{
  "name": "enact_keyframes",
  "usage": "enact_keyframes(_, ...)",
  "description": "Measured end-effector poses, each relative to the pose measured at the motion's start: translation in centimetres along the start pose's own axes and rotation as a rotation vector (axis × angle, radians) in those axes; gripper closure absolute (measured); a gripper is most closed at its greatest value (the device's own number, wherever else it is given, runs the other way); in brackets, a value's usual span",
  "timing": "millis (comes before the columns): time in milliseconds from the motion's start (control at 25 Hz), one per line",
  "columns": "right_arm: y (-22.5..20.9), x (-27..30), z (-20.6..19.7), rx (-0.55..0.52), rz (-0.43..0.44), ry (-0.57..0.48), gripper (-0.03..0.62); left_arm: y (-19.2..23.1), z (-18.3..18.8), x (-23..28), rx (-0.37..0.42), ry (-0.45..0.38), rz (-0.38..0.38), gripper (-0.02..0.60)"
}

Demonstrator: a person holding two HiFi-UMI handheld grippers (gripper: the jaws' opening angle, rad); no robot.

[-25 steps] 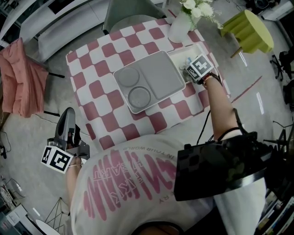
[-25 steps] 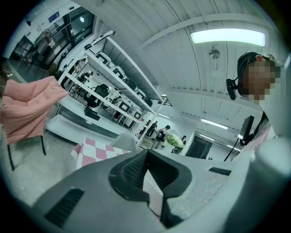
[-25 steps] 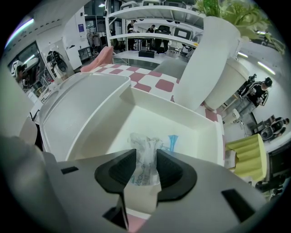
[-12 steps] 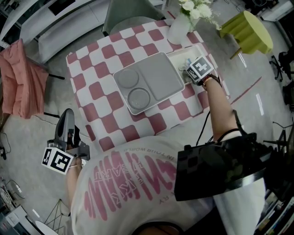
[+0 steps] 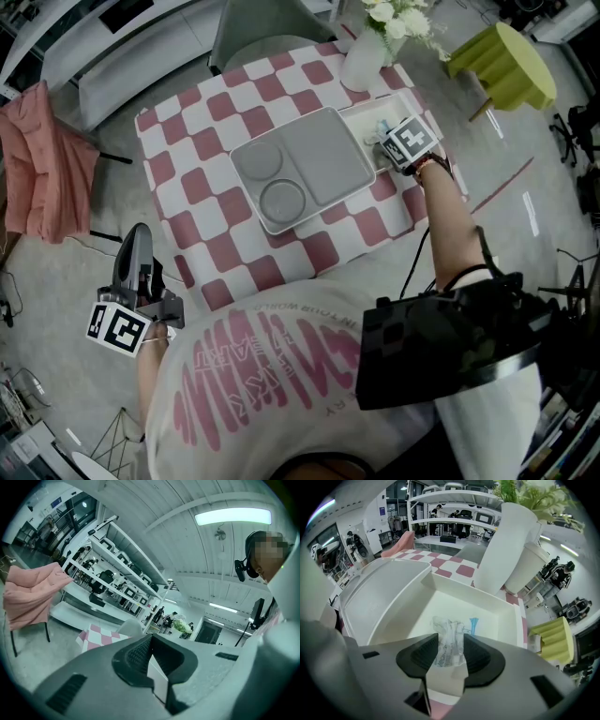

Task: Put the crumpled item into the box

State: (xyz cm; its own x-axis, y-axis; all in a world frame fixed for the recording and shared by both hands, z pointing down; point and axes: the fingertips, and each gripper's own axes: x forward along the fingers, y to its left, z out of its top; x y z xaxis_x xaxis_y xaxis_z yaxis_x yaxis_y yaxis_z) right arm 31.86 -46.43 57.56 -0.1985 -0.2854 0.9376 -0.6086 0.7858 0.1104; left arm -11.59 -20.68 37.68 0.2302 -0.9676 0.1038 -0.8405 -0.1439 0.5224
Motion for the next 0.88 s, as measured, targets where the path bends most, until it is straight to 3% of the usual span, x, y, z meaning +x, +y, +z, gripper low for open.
enact_keyframes(560,-0.5,-0.2,1.1,0.026,-0.066,-0.069,0.422,-0.7,0.0,0.7,0.018,0.006,-0.016,0.574)
enact_keyframes(880,-0.4,-4.4,1.4,0.11,-0.185,-0.233,0.435,-2.3,-0.6,-0.8,0.034,0.035,-0.029,0.574)
